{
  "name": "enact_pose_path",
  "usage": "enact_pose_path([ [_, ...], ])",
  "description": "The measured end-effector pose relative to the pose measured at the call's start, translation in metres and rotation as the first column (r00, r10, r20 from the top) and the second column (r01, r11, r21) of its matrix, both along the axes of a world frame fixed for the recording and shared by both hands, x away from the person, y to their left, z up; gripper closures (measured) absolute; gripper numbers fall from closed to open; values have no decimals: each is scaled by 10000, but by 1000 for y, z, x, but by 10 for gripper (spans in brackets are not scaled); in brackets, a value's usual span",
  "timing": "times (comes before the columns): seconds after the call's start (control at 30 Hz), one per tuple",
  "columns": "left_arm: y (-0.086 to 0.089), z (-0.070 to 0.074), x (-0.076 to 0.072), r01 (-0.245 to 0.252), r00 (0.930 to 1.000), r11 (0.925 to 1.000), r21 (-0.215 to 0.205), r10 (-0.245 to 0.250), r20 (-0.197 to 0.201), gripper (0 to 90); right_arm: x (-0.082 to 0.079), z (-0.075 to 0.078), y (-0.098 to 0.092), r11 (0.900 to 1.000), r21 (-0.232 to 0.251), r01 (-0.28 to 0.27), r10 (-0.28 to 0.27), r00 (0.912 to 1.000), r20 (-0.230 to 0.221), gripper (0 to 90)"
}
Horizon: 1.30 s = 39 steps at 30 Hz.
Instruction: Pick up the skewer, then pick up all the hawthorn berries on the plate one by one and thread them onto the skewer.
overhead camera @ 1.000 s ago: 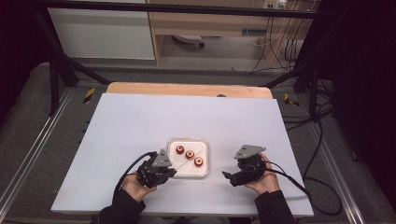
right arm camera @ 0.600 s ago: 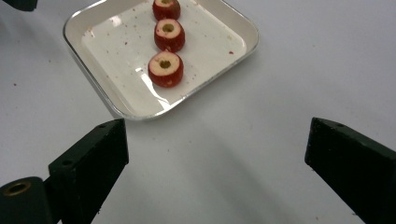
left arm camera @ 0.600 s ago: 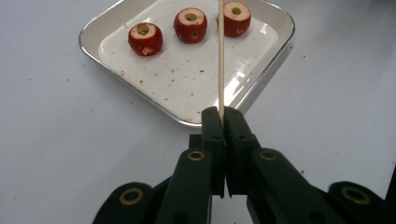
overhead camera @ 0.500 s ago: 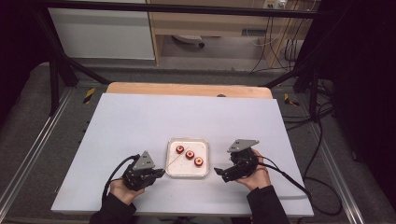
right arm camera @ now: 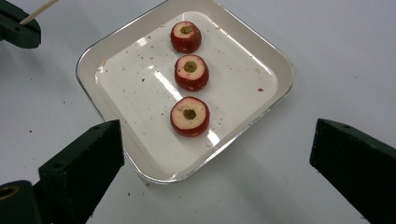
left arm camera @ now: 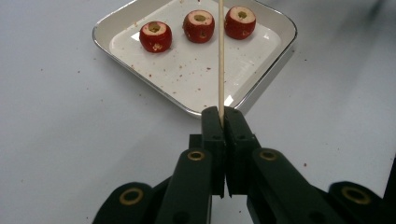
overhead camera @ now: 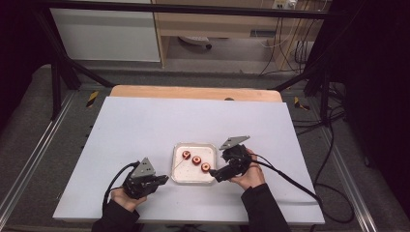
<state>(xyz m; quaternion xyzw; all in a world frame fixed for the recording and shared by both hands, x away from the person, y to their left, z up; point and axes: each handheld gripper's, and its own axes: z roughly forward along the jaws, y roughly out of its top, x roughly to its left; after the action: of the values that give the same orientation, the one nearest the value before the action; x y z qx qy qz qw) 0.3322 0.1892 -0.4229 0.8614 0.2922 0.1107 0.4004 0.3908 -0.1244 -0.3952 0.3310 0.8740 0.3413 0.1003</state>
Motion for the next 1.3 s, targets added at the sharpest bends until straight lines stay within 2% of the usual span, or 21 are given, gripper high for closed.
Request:
enact_pose_path([
  [0.1,1,-2,0,4,10000,10000,-16,-4,20,884,5,-1,6,9998,-192,33,-36,9999,-161,49],
  [0.23,2,-2,0,-79,10000,9999,-66,78,-28,884,12,-3,14,9995,-318,21,-42,9978,-663,66],
  [0.33,2,-2,-1,-69,10000,9999,-89,69,-31,884,15,-3,21,9975,-703,4,-57,9971,-760,101],
  [0.4,2,-1,0,-81,10000,9999,-101,80,-34,884,17,-3,25,9972,-722,-175,112,9963,-857,149],
  [0.5,2,-1,0,-79,10000,10000,-18,79,24,884,22,-3,31,9951,-828,-543,447,9926,-1133,235],
  [0.57,2,-2,1,-96,10000,10000,-18,96,-14,884,25,-3,34,9960,-687,-573,471,9887,-1424,288],
  [0.63,3,-2,1,-117,9999,9999,-45,117,-48,884,28,-4,37,9947,-808,-629,484,9842,-1706,337],
  [0.73,3,-2,2,-89,9999,10000,-37,89,-57,884,31,-6,43,9881,-1329,-773,507,9800,-1924,382],
  [0.8,3,-2,2,-79,9999,10000,-43,79,-82,884,33,-7,45,9865,-1414,-825,534,9786,-1985,422],
  [0.97,1,-3,2,-31,9999,10000,-4,31,-106,884,39,-12,46,9858,-1464,-823,447,9688,-2438,471],
  [1.07,1,-4,2,-41,9999,10000,2,41,-162,884,41,-13,46,9848,-1462,-932,524,9637,-2616,496],
  [1.3,1,-4,3,-9,9998,10000,47,10,-188,884,42,-17,48,9769,-1738,-1241,755,9620,-2623,524],
])
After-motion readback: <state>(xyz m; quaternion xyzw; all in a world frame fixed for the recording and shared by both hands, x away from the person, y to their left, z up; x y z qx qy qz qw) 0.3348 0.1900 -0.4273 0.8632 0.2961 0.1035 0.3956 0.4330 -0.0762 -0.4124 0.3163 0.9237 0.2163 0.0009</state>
